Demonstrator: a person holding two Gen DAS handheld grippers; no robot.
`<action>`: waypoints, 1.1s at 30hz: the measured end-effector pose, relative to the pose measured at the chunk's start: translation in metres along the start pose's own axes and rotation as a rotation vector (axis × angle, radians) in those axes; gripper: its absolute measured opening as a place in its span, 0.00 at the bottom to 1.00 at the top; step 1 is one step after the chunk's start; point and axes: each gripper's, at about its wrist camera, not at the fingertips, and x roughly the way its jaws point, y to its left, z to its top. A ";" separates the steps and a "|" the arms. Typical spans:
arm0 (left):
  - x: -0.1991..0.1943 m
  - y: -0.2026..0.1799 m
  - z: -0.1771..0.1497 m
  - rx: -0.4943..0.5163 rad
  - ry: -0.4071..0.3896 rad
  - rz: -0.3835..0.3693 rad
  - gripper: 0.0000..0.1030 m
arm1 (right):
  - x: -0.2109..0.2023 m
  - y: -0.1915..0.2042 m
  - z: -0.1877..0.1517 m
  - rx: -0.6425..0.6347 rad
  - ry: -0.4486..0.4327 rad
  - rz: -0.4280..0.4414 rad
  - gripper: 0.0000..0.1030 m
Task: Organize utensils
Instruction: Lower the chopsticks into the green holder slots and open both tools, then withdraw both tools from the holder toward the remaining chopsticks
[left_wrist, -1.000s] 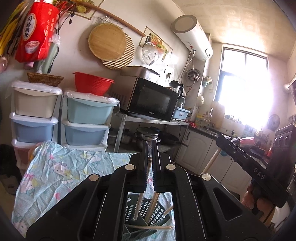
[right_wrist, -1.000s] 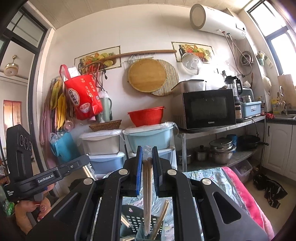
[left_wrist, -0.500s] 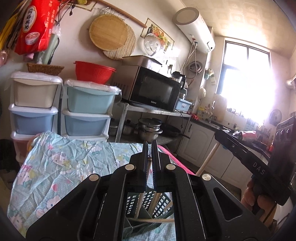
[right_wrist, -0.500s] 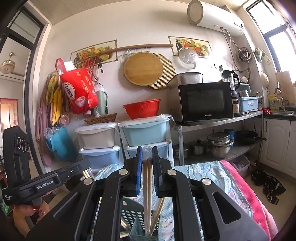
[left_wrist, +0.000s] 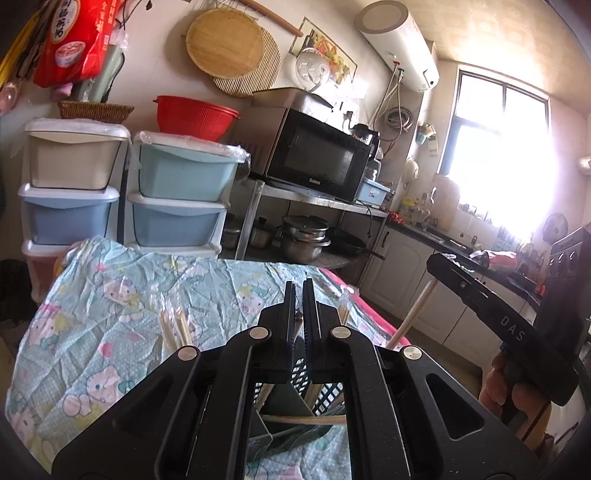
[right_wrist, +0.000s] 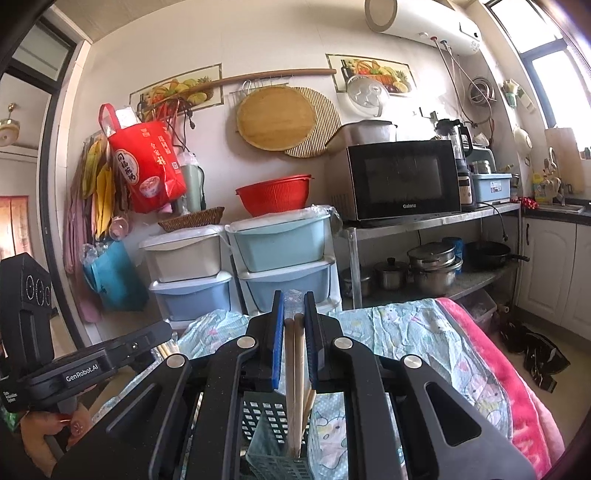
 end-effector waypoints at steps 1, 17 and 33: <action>0.001 0.001 -0.002 0.000 0.005 0.001 0.02 | 0.001 0.000 -0.001 0.002 0.003 0.000 0.10; 0.008 0.007 -0.017 -0.019 0.063 0.024 0.02 | 0.007 -0.012 -0.019 0.069 0.065 -0.004 0.11; -0.001 0.017 -0.024 -0.085 0.096 0.063 0.29 | -0.003 -0.022 -0.039 0.132 0.148 -0.011 0.34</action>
